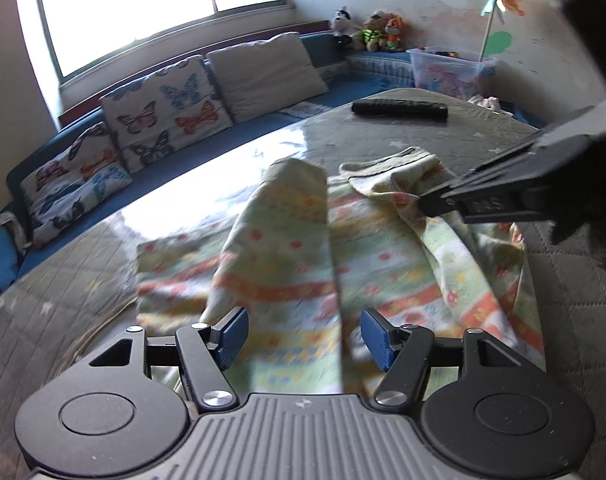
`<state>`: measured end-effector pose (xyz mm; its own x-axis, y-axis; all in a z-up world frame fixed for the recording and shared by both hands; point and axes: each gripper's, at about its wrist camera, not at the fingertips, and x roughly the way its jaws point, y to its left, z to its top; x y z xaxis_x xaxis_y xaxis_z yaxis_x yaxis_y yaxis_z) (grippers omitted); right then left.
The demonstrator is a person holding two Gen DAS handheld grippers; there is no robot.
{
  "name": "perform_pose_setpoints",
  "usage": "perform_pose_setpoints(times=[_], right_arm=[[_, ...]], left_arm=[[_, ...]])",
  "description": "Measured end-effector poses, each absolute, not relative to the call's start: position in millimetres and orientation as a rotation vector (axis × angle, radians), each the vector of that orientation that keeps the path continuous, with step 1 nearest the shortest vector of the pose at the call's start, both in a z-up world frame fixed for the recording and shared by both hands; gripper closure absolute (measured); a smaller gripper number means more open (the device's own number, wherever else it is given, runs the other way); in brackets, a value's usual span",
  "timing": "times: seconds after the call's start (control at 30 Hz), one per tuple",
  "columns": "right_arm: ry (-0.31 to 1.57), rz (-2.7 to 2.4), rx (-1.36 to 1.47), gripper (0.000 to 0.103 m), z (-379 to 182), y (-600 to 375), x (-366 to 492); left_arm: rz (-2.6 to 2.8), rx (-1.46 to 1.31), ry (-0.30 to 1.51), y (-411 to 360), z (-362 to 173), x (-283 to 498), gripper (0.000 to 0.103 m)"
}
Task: Fold clothes
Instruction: 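Lift and shake the shirt open with both grippers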
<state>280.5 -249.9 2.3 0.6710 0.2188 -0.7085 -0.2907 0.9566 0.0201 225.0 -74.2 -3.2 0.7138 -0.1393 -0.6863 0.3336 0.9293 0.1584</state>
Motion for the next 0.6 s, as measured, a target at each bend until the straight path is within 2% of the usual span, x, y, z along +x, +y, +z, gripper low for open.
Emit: perform_pose_setpoints(times=[0.1, 0.2, 0.33, 0.43, 0.5, 0.57, 0.6], right_arm=[[0.771, 0.270, -0.082, 0.101, 5.9, -264.6, 272.2], [0.774, 0.263, -0.058, 0.101, 8.0, -283.4, 263.1], [0.756, 0.304, -0.056, 0.097, 12.5, -284.4, 259.3], [0.751, 0.340, -0.053, 0.093, 11.1, -273.5, 267.1], [0.752, 0.361, -0.045, 0.084, 9.1, -264.9, 273.7], [0.755, 0.378, -0.034, 0.077, 6.3, -255.5, 281.4], [0.758, 0.382, -0.028, 0.077, 4.8, -251.3, 285.2]], left_arm=[[-0.284, 0.257, 0.740, -80.0, -3.5, 241.0, 0.038], [-0.293, 0.245, 0.750, -86.3, -6.7, 257.0, 0.044], [-0.282, 0.237, 0.781, -89.1, -17.7, 275.5, 0.063], [-0.310, 0.188, 0.786, -82.4, -20.9, 280.6, 0.067], [-0.325, 0.174, 0.782, -78.9, -20.6, 281.0, 0.079], [-0.325, 0.172, 0.776, -75.8, -17.9, 280.3, 0.096], [-0.322, 0.170, 0.772, -74.2, -16.3, 280.0, 0.097]])
